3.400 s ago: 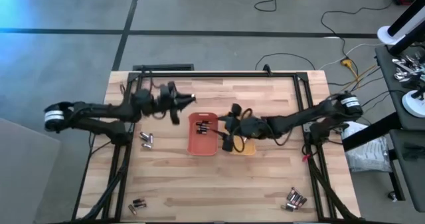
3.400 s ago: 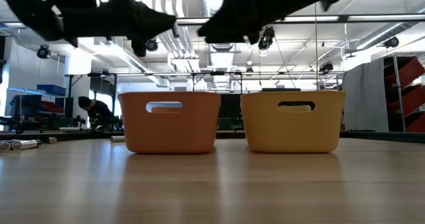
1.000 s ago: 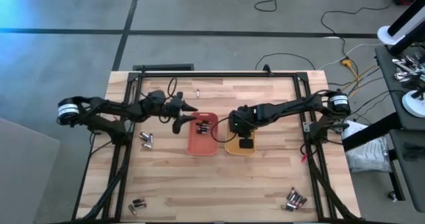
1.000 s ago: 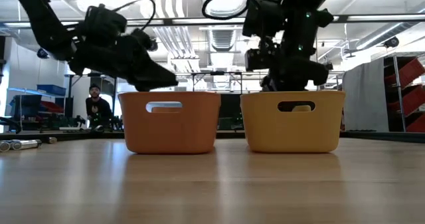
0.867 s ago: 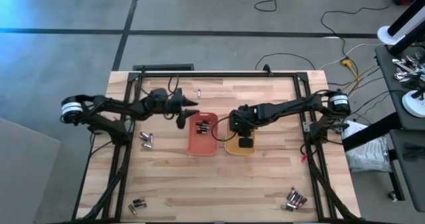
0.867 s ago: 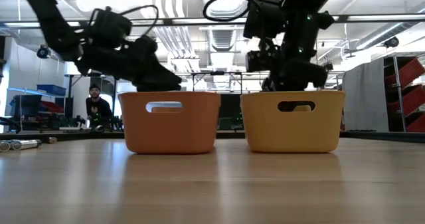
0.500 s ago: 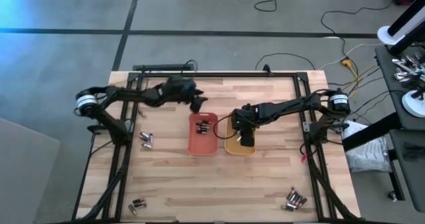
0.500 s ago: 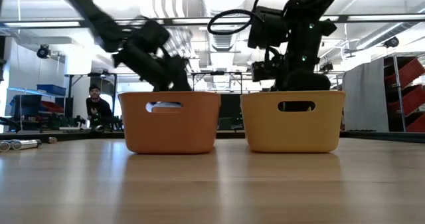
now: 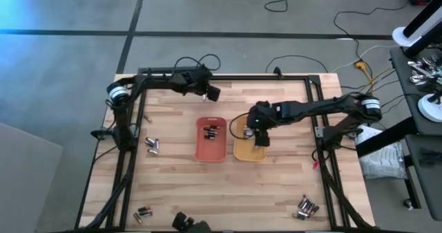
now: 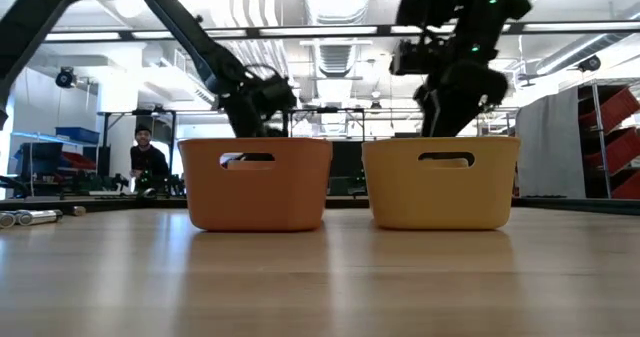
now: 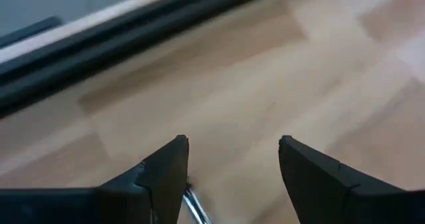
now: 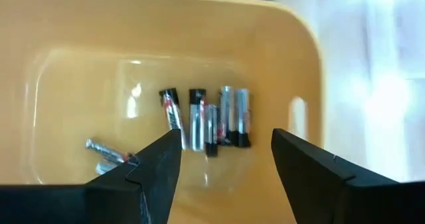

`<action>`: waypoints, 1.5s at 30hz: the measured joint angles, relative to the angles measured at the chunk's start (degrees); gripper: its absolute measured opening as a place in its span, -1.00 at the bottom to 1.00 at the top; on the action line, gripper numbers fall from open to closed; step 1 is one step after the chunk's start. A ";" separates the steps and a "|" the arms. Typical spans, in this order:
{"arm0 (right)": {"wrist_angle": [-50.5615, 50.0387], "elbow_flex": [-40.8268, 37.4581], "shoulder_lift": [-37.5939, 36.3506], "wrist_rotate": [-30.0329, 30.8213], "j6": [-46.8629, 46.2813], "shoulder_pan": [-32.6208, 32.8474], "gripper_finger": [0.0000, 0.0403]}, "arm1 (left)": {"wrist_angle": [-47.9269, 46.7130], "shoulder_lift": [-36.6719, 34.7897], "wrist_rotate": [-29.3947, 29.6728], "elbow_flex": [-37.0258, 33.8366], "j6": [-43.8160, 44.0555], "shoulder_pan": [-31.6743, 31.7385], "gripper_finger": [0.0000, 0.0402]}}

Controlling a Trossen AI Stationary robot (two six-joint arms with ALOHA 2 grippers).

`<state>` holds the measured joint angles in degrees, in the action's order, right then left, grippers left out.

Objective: Sort batteries
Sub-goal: Put the black-silver battery into the yellow bin

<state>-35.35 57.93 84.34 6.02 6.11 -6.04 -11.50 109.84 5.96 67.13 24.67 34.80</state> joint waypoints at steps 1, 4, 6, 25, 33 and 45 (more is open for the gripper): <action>-0.07 -0.88 -1.23 0.01 0.29 0.00 0.12 | -1.50 0.76 1.19 0.58 0.88 0.06 0.04; 0.23 -3.96 -5.38 0.02 0.48 0.00 0.08 | -3.71 2.61 2.66 0.46 3.45 0.21 0.00; 1.10 -6.16 -8.19 0.02 -0.35 0.00 0.04 | -2.45 2.58 2.75 -0.35 5.12 0.25 -0.02; 4.59 -16.77 -22.72 7.54 -3.96 0.00 -0.28 | -3.09 2.38 7.78 -3.03 7.82 -1.67 -0.94; 6.29 -17.00 -24.22 7.57 -6.02 0.00 -0.35 | -1.40 -2.24 3.57 -3.82 1.09 -2.22 -0.97; 43.87 -15.35 -13.51 9.31 0.83 -4.23 -0.19 | 49.86 -22.08 -7.55 -23.39 -3.73 -7.21 -0.99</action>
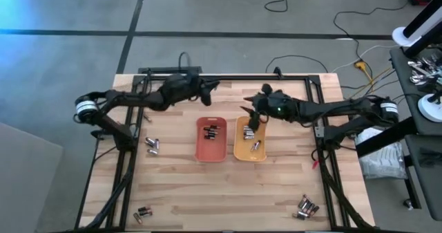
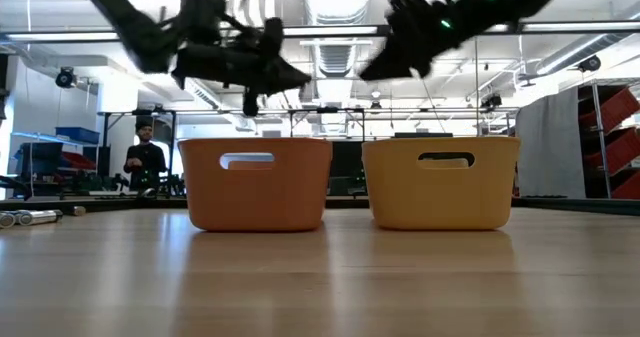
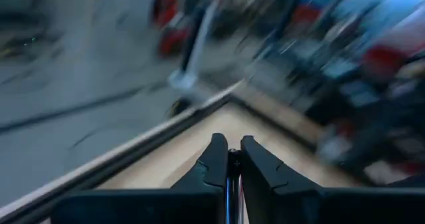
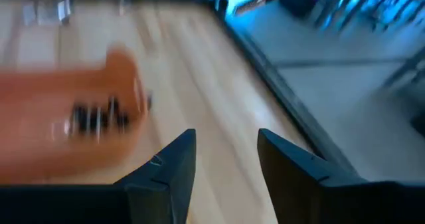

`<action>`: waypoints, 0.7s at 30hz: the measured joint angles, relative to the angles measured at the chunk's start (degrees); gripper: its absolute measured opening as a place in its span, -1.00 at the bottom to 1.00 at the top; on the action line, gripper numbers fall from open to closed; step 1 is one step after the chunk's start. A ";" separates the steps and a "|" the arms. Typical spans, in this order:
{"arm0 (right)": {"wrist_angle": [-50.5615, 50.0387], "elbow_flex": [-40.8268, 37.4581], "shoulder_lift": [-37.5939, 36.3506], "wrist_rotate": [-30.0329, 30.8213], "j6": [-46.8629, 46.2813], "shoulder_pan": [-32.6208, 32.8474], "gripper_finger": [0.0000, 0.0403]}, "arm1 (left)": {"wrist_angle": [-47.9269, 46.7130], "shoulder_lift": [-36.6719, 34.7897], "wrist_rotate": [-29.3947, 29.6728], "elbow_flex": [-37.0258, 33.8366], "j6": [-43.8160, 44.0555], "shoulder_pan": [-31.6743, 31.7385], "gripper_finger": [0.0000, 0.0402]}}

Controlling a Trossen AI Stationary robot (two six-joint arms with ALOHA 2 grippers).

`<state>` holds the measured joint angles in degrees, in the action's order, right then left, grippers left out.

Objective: Sort batteries
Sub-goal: Put the black-silver battery into the yellow bin

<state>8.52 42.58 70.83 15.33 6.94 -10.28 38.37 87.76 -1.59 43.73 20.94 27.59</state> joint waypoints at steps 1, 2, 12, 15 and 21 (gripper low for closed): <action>1.74 1.32 1.15 -1.38 -0.96 -0.19 -0.16 | 5.50 -0.30 -0.76 -2.19 0.65 -0.70 -0.99; 3.79 2.78 2.26 -3.15 -2.17 -0.23 -0.13 | 10.44 -0.39 -0.95 -4.20 0.86 -1.54 -0.99; -0.10 15.91 15.21 -12.37 -9.95 -0.07 0.00 | 45.52 4.88 -8.21 -12.54 -6.95 -7.57 -0.98; -0.41 19.02 16.96 -12.36 -9.97 0.57 0.00 | 47.47 6.74 -10.02 -12.73 -5.57 -8.13 -0.98; -13.91 24.49 16.16 -9.39 -9.87 2.06 -0.09 | 47.95 7.48 -10.03 -14.01 -5.00 -8.43 -0.99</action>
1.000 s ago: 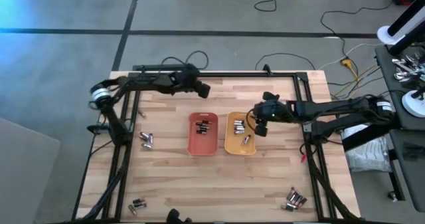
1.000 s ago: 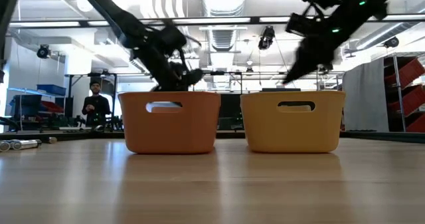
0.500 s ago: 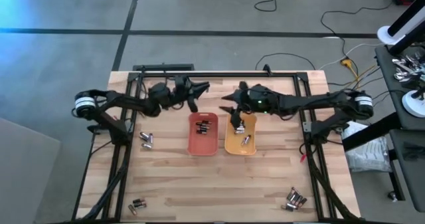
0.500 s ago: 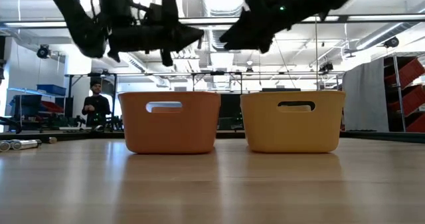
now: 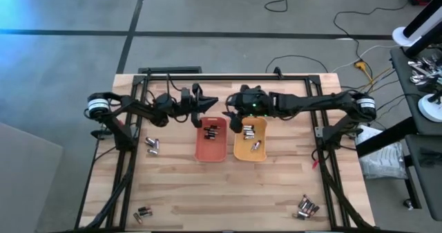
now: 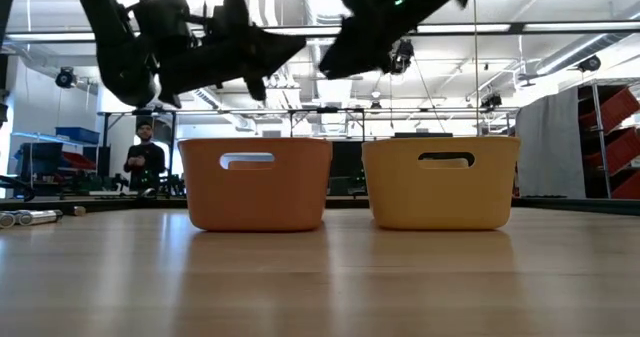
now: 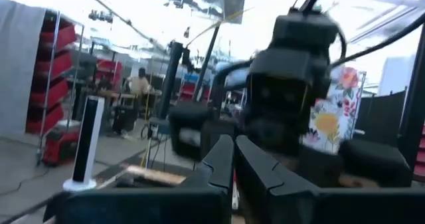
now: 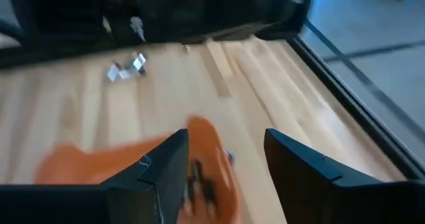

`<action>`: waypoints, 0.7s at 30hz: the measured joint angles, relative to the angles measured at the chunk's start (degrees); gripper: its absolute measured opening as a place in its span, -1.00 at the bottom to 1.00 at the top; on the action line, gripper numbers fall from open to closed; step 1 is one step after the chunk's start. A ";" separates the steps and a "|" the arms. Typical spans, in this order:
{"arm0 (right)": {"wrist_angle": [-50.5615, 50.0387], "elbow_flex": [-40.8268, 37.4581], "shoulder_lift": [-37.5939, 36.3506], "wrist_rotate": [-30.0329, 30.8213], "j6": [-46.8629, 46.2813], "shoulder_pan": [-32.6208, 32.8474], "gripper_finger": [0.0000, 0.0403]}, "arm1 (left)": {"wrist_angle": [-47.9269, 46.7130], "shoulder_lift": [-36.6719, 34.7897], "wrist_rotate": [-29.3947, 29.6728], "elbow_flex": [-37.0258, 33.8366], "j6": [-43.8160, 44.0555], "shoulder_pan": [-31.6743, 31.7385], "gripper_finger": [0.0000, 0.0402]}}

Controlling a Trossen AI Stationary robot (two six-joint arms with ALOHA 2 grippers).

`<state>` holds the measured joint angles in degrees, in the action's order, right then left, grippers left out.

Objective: Sort batteries
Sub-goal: Put the black-silver battery into the yellow bin

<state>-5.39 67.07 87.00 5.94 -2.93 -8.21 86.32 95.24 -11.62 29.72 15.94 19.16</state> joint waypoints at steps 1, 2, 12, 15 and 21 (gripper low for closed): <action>-2.97 0.21 -1.14 1.18 0.71 0.43 -0.10 | 0.10 -0.22 0.02 -0.60 0.01 0.00 -0.99; -5.60 0.44 -2.37 2.52 0.98 1.06 -0.12 | 0.26 -0.71 0.02 -1.44 0.01 0.01 -0.99; -43.24 -3.55 -13.77 24.34 -12.15 2.56 -0.16 | 0.32 -6.76 0.62 -6.44 -2.76 0.99 -1.00; -51.32 -7.62 -14.57 22.57 -23.24 -3.12 -0.13 | -1.10 -7.82 0.61 -6.30 -3.46 1.72 -1.00; -49.97 -14.59 -13.72 17.78 -26.00 -15.56 -0.06 | -6.83 -8.22 0.63 -4.04 -2.86 3.30 -1.00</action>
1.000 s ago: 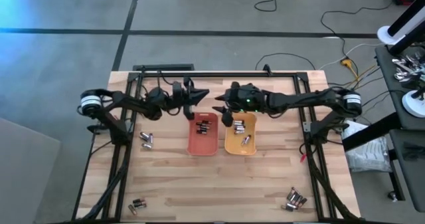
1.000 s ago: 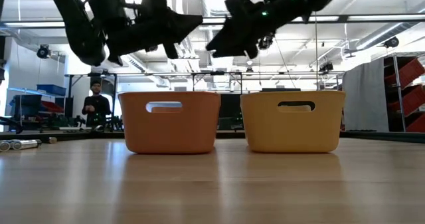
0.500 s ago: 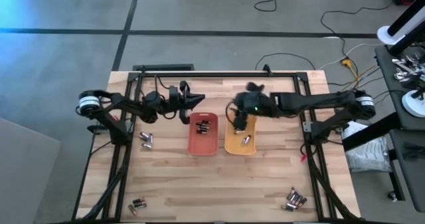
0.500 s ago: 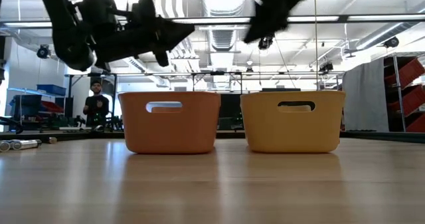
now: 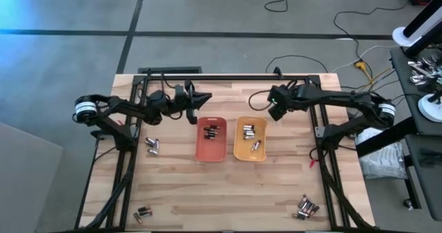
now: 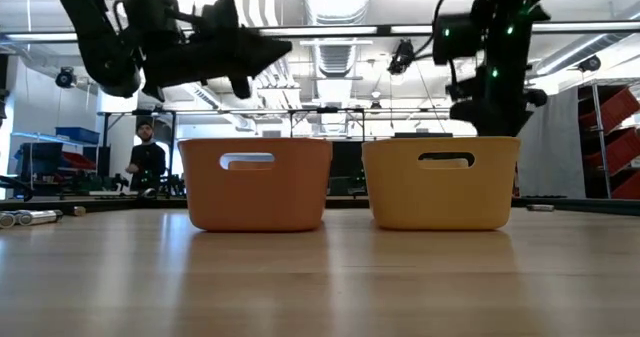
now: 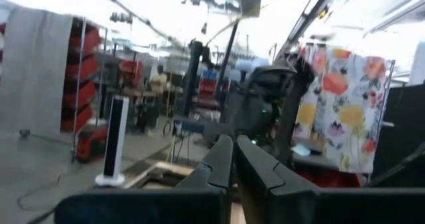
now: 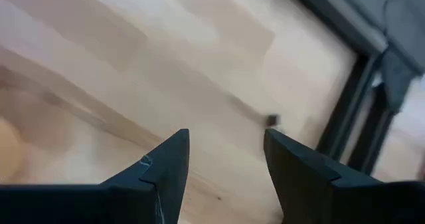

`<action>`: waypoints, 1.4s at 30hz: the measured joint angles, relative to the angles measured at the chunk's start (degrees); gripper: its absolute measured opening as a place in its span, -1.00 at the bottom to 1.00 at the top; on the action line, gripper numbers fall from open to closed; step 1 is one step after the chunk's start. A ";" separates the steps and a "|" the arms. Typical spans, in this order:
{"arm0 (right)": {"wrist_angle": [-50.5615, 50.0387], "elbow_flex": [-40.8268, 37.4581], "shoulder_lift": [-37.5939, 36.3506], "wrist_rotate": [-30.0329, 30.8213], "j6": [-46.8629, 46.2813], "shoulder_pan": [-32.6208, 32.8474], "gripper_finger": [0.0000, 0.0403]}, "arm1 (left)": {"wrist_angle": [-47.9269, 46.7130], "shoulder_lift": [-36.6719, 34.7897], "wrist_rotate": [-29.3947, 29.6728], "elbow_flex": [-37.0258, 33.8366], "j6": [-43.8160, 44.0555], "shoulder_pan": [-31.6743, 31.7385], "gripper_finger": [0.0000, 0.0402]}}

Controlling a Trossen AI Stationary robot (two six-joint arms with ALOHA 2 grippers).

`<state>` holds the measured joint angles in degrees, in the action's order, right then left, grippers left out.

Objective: Sort batteries
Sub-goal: Put the black-silver battery into the yellow bin

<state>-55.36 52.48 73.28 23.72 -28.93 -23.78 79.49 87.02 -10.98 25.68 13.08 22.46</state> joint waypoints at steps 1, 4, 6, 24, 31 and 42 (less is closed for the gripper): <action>0.99 -0.56 0.46 -0.37 0.60 -1.36 -0.05 | -1.56 0.00 -0.02 0.23 -0.02 0.00 -1.00; 3.74 -0.40 1.89 -0.38 2.79 -5.36 -0.03 | -5.64 0.00 -0.04 0.48 -0.55 0.00 -1.00; 4.25 1.02 3.94 -1.05 3.63 -8.36 -0.03 | -7.28 0.00 -0.02 0.64 -1.34 0.13 -1.00; -19.12 25.66 36.40 -5.70 25.95 -25.72 0.13 | -16.44 -0.02 -3.04 3.81 -3.69 0.28 -0.43; -24.71 26.76 42.85 2.74 39.54 -26.62 0.42 | -20.25 -0.02 -1.86 3.73 -5.53 0.28 -0.24; -26.85 26.39 51.71 5.17 49.14 -27.12 0.55 | -21.47 -0.02 -0.01 3.69 -6.60 0.26 -0.20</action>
<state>-82.21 78.87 124.99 28.89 20.21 -50.90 58.02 87.00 -10.99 29.36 6.48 22.72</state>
